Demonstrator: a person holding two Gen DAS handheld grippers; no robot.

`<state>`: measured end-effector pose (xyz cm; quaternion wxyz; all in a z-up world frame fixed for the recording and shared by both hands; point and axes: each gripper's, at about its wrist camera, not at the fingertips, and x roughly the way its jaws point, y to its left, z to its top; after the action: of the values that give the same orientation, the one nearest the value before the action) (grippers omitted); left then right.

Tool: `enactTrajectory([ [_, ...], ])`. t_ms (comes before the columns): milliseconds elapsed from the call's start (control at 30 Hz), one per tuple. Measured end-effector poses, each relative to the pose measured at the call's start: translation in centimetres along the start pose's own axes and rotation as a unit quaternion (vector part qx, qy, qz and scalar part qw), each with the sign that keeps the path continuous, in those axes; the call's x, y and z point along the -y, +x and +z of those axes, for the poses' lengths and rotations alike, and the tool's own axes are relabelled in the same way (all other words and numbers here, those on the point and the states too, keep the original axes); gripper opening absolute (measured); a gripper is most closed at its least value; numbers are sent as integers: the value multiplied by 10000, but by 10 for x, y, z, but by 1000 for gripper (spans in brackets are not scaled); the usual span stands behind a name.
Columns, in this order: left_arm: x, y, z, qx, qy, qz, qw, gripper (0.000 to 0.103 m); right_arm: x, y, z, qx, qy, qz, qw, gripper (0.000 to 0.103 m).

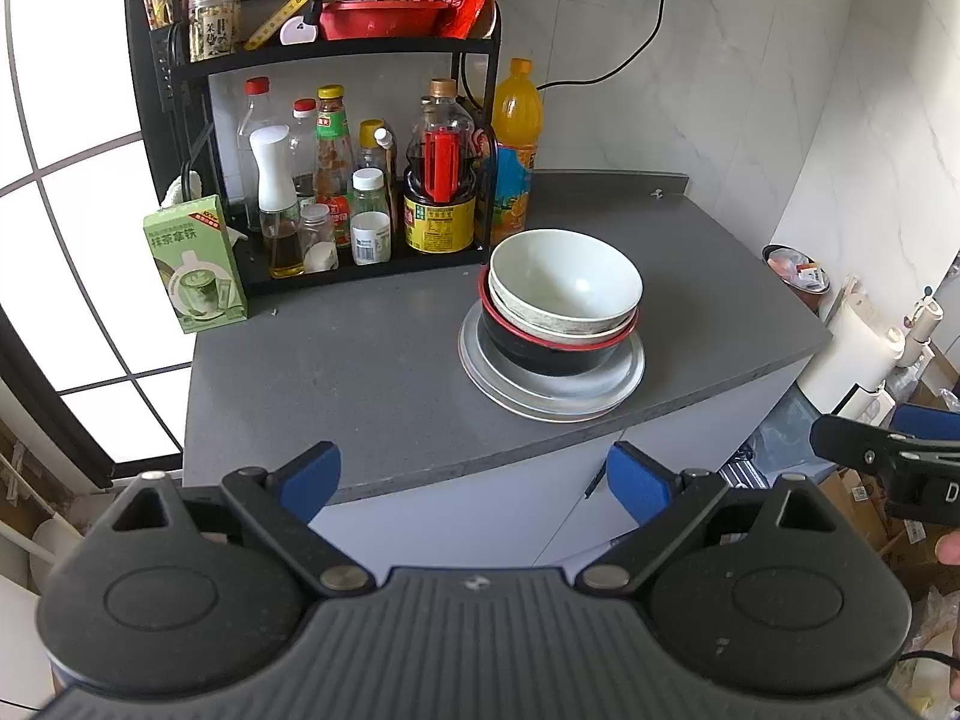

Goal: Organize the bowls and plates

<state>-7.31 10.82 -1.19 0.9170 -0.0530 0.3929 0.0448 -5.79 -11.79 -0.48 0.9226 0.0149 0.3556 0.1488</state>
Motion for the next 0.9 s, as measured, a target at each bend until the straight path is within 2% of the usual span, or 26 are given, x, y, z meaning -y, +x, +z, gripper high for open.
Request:
enactTrajectory([
  [900,5,15,6,-129,7,55,9999,94,8,11,4,-125,-11,44,9999,103],
])
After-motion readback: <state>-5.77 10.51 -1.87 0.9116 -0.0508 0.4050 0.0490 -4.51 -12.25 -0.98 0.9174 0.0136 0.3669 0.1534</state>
